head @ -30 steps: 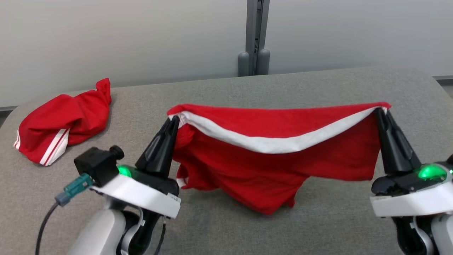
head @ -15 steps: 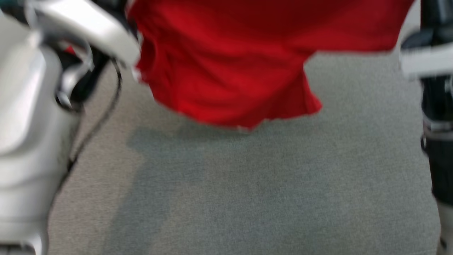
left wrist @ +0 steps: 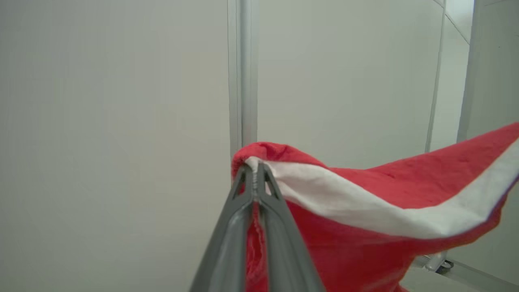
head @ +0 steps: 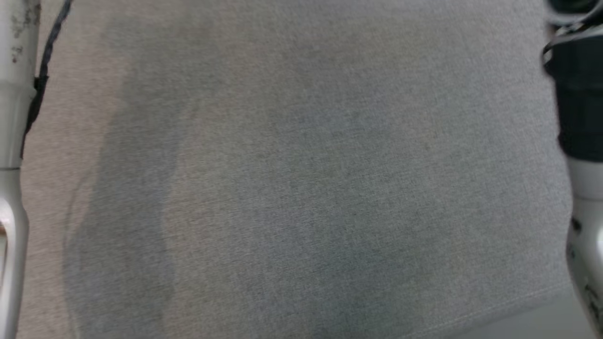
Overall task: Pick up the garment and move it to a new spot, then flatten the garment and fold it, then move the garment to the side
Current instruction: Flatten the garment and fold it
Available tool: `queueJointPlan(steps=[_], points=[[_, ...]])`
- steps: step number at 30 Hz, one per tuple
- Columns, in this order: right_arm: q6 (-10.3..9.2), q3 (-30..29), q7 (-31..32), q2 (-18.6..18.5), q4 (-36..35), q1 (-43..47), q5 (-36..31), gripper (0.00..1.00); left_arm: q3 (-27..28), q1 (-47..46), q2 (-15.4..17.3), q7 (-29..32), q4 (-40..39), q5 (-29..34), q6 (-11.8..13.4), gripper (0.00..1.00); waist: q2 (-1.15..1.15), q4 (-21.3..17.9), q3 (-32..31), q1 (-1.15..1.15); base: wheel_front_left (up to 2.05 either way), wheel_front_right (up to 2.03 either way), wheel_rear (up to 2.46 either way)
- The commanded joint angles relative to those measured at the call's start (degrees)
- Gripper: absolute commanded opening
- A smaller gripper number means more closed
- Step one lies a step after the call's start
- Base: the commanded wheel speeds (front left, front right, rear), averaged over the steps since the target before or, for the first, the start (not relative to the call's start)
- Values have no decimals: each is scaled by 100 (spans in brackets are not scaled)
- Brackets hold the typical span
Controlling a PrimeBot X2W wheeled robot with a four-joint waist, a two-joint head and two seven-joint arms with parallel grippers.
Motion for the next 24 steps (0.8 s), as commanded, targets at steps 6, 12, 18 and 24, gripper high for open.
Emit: queueJointPlan(steps=[6, 12, 18, 24], points=[[3, 697, -64, -51, -71, 992, 324, 0, -387, 628, 48, -315, 706, -393, -39, 0, 0, -195, 329, 0, 0, 0, 0], [3, 801, -62, -173, -698, 1981, 503, 0, -787, 1242, 269, -470, 529, -1019, -42, 0, 0, -148, 314, 0, 0, 0, 0], [3, 629, -58, -298, -1446, 3086, 597, 0, -1011, 1989, 414, -723, -38, -1652, -43, 0, 0, 39, 48, 0, 0, 0, 0], [3, 246, -58, -432, -2031, 4521, 450, 0, -1213, 3423, 570, -907, -925, -2055, -43, 0, 0, 266, -307, 0, 0, 0, 0]])
